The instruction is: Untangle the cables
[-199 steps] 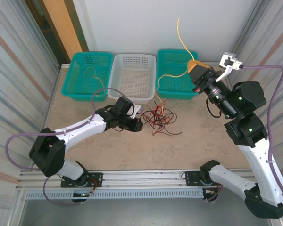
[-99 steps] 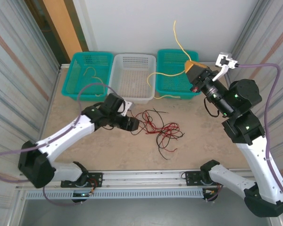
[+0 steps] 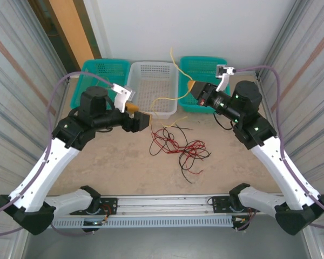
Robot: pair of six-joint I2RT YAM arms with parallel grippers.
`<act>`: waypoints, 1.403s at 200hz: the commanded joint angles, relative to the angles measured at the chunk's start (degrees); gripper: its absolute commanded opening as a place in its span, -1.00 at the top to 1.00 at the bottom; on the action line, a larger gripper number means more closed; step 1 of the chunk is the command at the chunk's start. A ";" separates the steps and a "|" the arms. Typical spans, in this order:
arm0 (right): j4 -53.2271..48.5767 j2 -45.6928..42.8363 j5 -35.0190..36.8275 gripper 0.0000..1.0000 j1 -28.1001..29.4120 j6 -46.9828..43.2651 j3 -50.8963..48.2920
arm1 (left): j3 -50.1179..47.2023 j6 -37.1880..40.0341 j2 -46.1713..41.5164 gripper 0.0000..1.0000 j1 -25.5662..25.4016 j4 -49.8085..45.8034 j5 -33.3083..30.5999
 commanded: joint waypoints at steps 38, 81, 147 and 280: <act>7.09 1.06 -3.66 1.00 2.12 4.15 -0.73 | -0.94 3.40 4.46 -0.43 0.01 1.42 -0.88; 8.30 0.97 -2.97 1.00 2.45 4.36 -0.75 | -4.57 0.97 1.92 0.33 0.01 5.49 -0.18; 9.39 0.89 -0.81 1.00 2.56 4.46 -0.93 | -6.44 0.26 2.65 1.00 -0.87 6.03 1.78; 9.83 4.76 1.46 0.59 1.64 6.19 0.23 | -7.69 0.04 7.72 1.00 -11.93 8.95 4.30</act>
